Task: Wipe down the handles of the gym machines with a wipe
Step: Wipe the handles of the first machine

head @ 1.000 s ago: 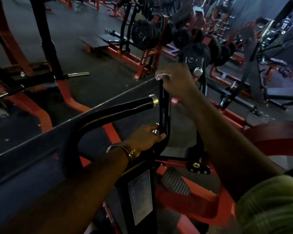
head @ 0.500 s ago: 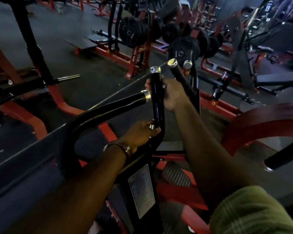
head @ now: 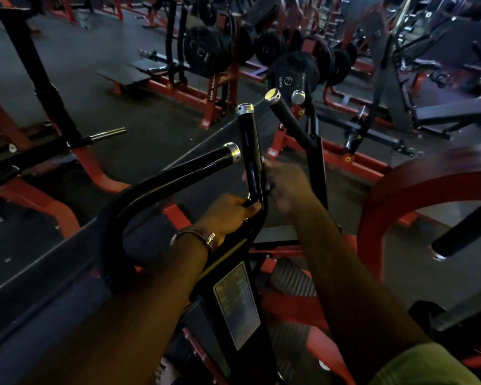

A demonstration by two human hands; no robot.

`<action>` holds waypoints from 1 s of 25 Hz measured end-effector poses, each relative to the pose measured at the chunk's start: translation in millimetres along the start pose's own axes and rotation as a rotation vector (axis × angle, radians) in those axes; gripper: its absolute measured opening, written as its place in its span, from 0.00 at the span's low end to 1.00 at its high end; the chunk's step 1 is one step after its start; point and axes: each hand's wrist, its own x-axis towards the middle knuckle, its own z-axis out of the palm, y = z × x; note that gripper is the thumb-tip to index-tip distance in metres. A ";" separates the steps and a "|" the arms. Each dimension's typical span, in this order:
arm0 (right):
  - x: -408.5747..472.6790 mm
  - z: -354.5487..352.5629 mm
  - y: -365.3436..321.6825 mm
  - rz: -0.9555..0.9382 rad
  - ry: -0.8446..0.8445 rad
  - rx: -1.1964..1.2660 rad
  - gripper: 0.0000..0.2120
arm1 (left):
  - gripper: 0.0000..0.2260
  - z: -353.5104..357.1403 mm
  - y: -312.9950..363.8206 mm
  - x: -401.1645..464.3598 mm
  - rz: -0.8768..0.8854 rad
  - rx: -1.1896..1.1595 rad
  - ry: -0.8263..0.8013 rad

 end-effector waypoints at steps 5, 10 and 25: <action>56.7 30.8 -44.4 -0.084 0.098 0.047 0.11 | 0.10 -0.4 4.7 -4.5 -0.020 -0.066 0.029; 23.6 2.7 26.8 -0.070 0.007 0.163 0.10 | 0.13 -0.1 6.6 -6.4 -0.048 -0.088 0.051; -80.9 -30.6 60.1 -0.084 0.314 0.315 0.09 | 0.05 26.9 25.6 -48.3 0.376 -0.070 0.334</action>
